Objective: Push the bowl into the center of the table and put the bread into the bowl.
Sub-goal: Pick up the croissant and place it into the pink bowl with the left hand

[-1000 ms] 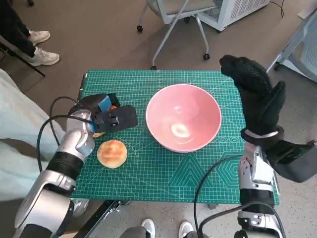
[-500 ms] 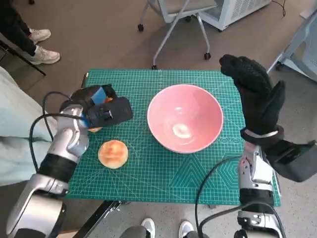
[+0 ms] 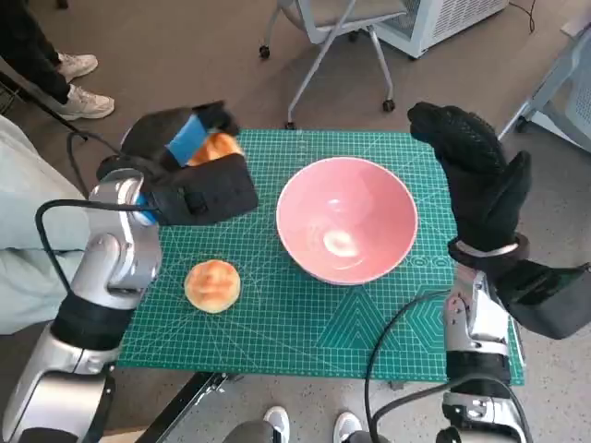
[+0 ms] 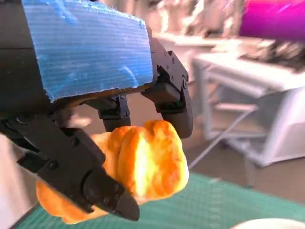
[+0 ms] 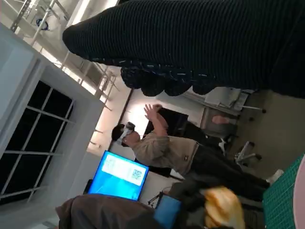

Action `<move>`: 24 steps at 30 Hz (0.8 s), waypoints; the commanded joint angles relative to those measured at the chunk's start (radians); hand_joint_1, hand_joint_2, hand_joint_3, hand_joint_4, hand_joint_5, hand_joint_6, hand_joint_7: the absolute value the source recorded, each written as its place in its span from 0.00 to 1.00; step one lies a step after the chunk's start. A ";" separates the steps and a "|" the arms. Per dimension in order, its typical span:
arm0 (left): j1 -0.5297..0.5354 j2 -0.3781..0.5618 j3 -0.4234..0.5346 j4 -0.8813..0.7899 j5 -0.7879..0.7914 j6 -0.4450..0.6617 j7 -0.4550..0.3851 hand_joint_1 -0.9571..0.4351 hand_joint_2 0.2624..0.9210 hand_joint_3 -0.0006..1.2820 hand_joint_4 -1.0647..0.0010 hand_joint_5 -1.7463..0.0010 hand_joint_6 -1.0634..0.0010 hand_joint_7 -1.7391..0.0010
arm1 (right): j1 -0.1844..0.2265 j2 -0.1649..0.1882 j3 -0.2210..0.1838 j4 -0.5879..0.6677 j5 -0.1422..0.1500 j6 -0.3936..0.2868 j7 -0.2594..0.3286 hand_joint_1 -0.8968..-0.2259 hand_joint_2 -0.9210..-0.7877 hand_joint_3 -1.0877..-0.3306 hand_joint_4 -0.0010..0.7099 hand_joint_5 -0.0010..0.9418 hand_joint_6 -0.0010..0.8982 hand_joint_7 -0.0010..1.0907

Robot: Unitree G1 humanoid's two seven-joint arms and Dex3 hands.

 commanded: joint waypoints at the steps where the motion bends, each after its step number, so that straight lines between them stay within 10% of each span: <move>1: -0.040 -0.036 -0.011 -0.069 0.006 -0.010 -0.021 0.69 0.61 0.34 0.23 0.30 0.29 0.46 | 0.010 0.002 -0.001 0.017 0.005 0.003 0.007 0.38 0.00 0.48 0.28 0.00 0.08 0.48; 24: -0.100 -0.268 -0.141 0.032 0.004 -0.156 -0.007 0.69 0.75 0.23 0.29 0.27 0.28 0.49 | 0.025 0.000 -0.008 0.006 0.003 0.006 -0.001 0.39 0.00 0.49 0.26 0.00 0.09 0.48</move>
